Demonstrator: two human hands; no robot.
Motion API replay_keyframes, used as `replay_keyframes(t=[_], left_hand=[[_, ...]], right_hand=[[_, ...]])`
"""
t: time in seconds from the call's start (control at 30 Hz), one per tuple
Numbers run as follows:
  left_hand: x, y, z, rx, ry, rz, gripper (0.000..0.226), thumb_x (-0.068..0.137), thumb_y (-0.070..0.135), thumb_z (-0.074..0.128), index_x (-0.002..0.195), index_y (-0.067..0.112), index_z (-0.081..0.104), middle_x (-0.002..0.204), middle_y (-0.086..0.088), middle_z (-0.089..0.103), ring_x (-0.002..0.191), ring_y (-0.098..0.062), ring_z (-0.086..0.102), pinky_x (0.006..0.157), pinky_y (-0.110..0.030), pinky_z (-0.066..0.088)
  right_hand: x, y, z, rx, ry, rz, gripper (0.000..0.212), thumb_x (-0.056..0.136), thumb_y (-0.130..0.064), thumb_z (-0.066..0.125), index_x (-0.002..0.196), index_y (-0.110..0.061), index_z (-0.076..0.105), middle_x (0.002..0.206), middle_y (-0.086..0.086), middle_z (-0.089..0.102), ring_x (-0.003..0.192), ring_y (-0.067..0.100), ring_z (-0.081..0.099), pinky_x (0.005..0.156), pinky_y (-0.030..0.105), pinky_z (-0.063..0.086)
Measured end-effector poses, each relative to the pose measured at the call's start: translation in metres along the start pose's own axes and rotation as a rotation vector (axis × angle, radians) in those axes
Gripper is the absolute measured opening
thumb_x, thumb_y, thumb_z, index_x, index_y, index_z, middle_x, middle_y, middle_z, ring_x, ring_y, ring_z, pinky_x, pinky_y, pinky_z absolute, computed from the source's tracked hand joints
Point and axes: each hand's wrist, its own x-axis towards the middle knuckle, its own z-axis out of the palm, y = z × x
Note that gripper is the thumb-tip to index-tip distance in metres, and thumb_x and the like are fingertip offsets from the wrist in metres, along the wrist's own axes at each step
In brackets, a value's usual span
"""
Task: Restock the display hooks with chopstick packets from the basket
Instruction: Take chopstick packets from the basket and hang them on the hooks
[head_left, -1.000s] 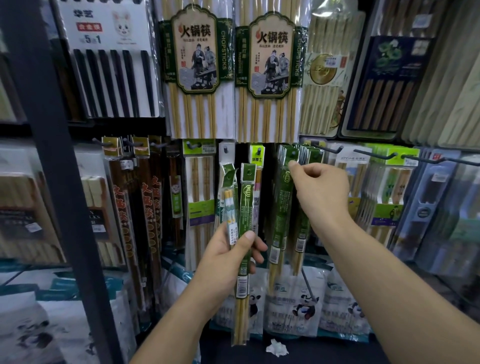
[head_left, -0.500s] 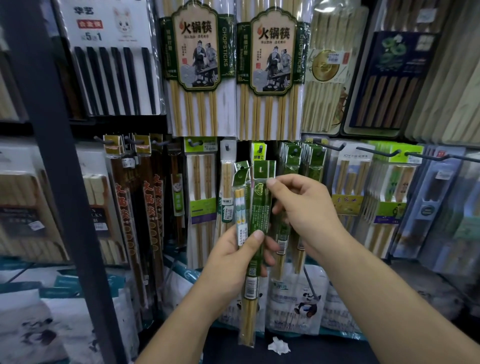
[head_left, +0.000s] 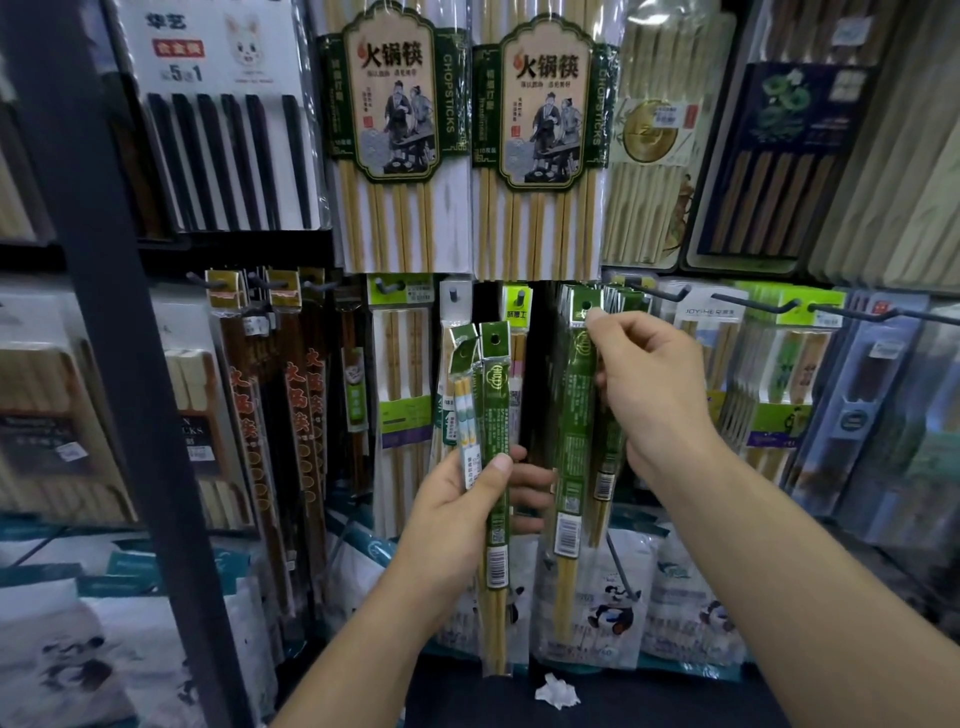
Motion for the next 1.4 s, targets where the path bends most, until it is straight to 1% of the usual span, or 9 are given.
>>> replay_keyframes(t=[0.1, 0.4, 0.57, 0.77, 0.9, 0.97, 1.1, 1.3, 1.4], left_hand=[[0.0, -0.001, 0.0, 0.028, -0.002, 0.017, 0.023, 0.106, 0.016, 0.048, 0.119, 0.001, 0.06, 0.094, -0.014, 0.077, 0.078, -0.02, 0.071, 0.066, -0.03, 0.058], [-0.001, -0.003, -0.002, 0.081, -0.025, 0.03, 0.022, 0.107, 0.017, 0.048, 0.12, 0.004, 0.06, 0.089, -0.009, 0.076, 0.075, -0.019, 0.068, 0.066, -0.03, 0.058], [-0.001, -0.002, -0.002, 0.086, -0.029, 0.033, 0.021, 0.107, 0.016, 0.048, 0.119, 0.005, 0.06, 0.088, -0.009, 0.076, 0.074, -0.018, 0.068, 0.065, -0.03, 0.057], [-0.001, -0.002, -0.003, 0.132, -0.039, 0.048, 0.022, 0.107, 0.02, 0.049, 0.12, 0.007, 0.061, 0.086, -0.006, 0.075, 0.068, -0.018, 0.062, 0.063, -0.028, 0.054], [0.0, -0.004, -0.004, 0.166, -0.057, 0.068, 0.027, 0.106, 0.028, 0.051, 0.123, 0.008, 0.053, 0.088, -0.006, 0.074, 0.065, -0.016, 0.059, 0.063, -0.028, 0.054], [-0.001, -0.005, -0.003, 0.149, -0.057, 0.069, 0.034, 0.104, 0.032, 0.053, 0.129, 0.01, 0.045, 0.089, -0.006, 0.074, 0.065, -0.017, 0.059, 0.063, -0.028, 0.054], [-0.001, -0.003, -0.003, 0.121, -0.071, 0.088, 0.007, 0.099, 0.037, 0.053, 0.099, 0.032, 0.059, 0.09, -0.004, 0.074, 0.064, -0.016, 0.06, 0.061, -0.028, 0.054], [-0.003, 0.002, 0.002, 0.063, -0.1, 0.054, 0.009, 0.098, 0.032, 0.056, 0.097, 0.031, 0.065, 0.087, -0.005, 0.072, 0.065, -0.017, 0.062, 0.058, -0.029, 0.053], [-0.006, 0.002, 0.004, 0.055, -0.135, 0.05, 0.012, 0.098, 0.031, 0.058, 0.104, 0.032, 0.068, 0.086, -0.005, 0.071, 0.066, -0.018, 0.063, 0.057, -0.03, 0.054]], right_hand=[[0.006, 0.0, 0.0, -0.012, 0.029, 0.003, 0.035, 0.099, -0.027, 0.065, 0.082, 0.003, 0.065, 0.068, 0.006, 0.043, 0.062, 0.015, 0.041, 0.086, 0.027, 0.045], [0.012, 0.003, 0.004, -0.061, 0.078, -0.003, 0.039, 0.099, -0.025, 0.063, 0.081, 0.009, 0.061, 0.063, 0.006, 0.037, 0.059, 0.014, 0.036, 0.108, 0.047, 0.049], [0.016, 0.006, 0.005, -0.092, 0.096, -0.001, 0.04, 0.099, -0.026, 0.064, 0.075, 0.006, 0.059, 0.053, -0.004, 0.035, 0.057, 0.013, 0.037, 0.103, 0.045, 0.053], [0.02, 0.018, 0.002, -0.159, 0.1, -0.068, 0.045, 0.098, -0.03, 0.064, 0.068, 0.002, 0.055, 0.046, -0.008, 0.033, 0.05, 0.014, 0.034, 0.082, 0.024, 0.05], [0.021, 0.022, -0.002, -0.303, 0.115, -0.141, 0.032, 0.094, -0.041, 0.069, 0.071, -0.018, 0.071, 0.058, -0.005, 0.063, 0.058, 0.005, 0.059, 0.066, 0.02, 0.046], [0.018, 0.02, -0.004, -0.368, 0.141, -0.154, 0.027, 0.091, -0.045, 0.072, 0.073, -0.025, 0.069, 0.064, -0.008, 0.066, 0.065, -0.001, 0.062, 0.062, 0.021, 0.046], [0.007, 0.02, -0.01, -0.442, 0.173, -0.156, 0.028, 0.089, -0.045, 0.074, 0.073, -0.025, 0.063, 0.064, -0.009, 0.062, 0.062, -0.006, 0.056, 0.056, 0.02, 0.04], [-0.022, 0.018, 0.0, -0.204, -0.105, -0.136, 0.015, 0.094, -0.036, 0.07, 0.082, -0.028, 0.072, 0.072, -0.011, 0.069, 0.062, 0.001, 0.059, 0.058, 0.018, 0.05], [-0.028, 0.017, 0.006, -0.106, -0.176, -0.058, 0.015, 0.096, -0.031, 0.069, 0.083, -0.025, 0.073, 0.059, -0.011, 0.06, 0.054, 0.001, 0.057, 0.052, 0.011, 0.045]])
